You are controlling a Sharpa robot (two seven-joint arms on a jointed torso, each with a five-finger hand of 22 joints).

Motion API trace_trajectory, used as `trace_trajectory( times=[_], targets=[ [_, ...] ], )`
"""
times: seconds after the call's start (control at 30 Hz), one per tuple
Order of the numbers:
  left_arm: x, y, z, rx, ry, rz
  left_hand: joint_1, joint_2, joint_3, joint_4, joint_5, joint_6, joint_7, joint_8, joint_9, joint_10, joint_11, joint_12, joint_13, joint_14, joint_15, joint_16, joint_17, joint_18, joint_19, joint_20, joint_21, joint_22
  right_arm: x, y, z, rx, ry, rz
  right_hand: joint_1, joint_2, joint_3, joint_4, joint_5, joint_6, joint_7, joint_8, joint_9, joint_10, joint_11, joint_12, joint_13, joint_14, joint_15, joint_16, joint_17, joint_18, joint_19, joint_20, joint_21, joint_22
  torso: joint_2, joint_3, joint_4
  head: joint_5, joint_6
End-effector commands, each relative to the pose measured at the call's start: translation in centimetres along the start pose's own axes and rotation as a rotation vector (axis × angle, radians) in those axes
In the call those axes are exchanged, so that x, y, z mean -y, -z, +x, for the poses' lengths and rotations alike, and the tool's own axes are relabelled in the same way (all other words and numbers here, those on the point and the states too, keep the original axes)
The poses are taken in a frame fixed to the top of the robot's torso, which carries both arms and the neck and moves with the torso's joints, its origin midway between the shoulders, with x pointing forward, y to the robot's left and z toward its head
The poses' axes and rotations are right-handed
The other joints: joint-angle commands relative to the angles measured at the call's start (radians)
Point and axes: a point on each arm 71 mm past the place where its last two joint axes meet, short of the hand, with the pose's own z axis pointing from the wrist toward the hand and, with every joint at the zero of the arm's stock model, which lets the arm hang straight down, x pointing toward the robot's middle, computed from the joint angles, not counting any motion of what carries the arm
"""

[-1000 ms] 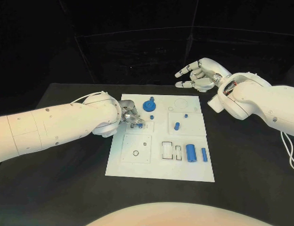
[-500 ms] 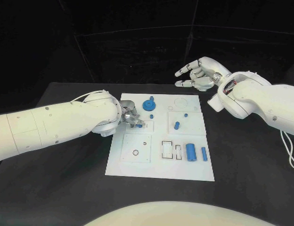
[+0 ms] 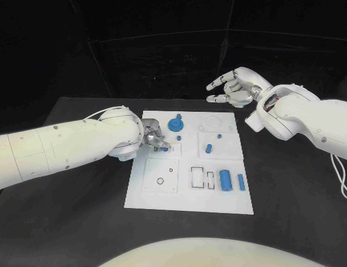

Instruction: Assemble the parts on the task board

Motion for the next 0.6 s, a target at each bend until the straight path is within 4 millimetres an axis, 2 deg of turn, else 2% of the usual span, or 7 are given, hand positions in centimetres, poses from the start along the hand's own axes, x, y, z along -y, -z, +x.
trace_trajectory(
  times=[0.03,0.2,0.47,0.6],
  targets=[
    [-0.05,-0.16,0.59,-0.033,-0.024,-0.013,-0.024,-0.009,0.16,-0.158,-0.002,0.007,-0.01,0.008,0.0,0.014,-0.004,0.007,0.005,0.107,-0.003,0.003,0.263,-0.007,0.02,-0.002,0.005,0.003,-0.17,-0.07,-0.04,-0.004,0.001,-0.012,-0.002,0.009,-0.002,-0.001,0.005,0.002,0.001,0.007,-0.001,-0.002,-0.004,-0.003,-0.001,0.066,-0.01,-0.005,0.087,0.007,0.0,-0.005,-0.006,-0.001,0.0,0.0,-0.0005,0.001,-0.001],
    [0.14,-0.33,0.54,-0.03,-0.019,-0.013,-0.065,-0.018,0.101,-0.13,-0.006,0.022,-0.017,0.006,-0.003,0.018,-0.009,0.011,0.008,0.107,-0.008,0.003,0.263,-0.008,0.021,-0.006,0.006,0.007,-0.19,-0.13,0.01,-0.005,0.001,-0.012,-0.004,0.01,-0.003,0.0,0.01,0.003,0.001,0.008,-0.001,-0.002,-0.004,-0.003,-0.001,0.066,-0.01,-0.006,0.086,0.007,-0.001,-0.005,-0.007,-0.003,0.0,0.0008,-0.0006,0.001,-0.002],
    [0.23,-0.51,0.45,-0.027,-0.017,-0.015,-0.095,-0.019,0.019,-0.098,-0.007,0.039,-0.02,-0.001,-0.009,0.023,-0.012,0.021,0.018,0.107,-0.01,0.003,0.263,-0.009,0.023,-0.009,0.008,0.013,-0.2,-0.18,0.04,-0.005,0.001,-0.013,-0.004,0.01,-0.003,0.0,0.01,0.003,0.001,0.008,-0.001,-0.002,-0.004,-0.003,-0.001,0.066,-0.01,-0.006,0.086,0.007,-0.001,-0.005,-0.007,-0.003,0.001,0.0019,-0.0012,-0.001,-0.004],
    [0.23,-0.56,0.4,-0.024,-0.016,-0.017,-0.103,-0.02,-0.016,-0.087,-0.007,0.045,-0.021,-0.004,-0.012,0.024,-0.012,0.024,0.021,0.107,-0.011,0.003,0.263,-0.009,0.023,-0.01,0.009,0.016,-0.18,-0.19,0.03,-0.005,0.001,-0.013,-0.004,0.01,-0.003,0.0,0.01,0.003,0.001,0.008,-0.001,-0.002,-0.004,-0.003,-0.001,0.066,-0.01,-0.006,0.086,0.007,-0.001,-0.005,-0.007,-0.003,0.0,0.0013,-0.0012,-0.003,-0.004]
  ],
)
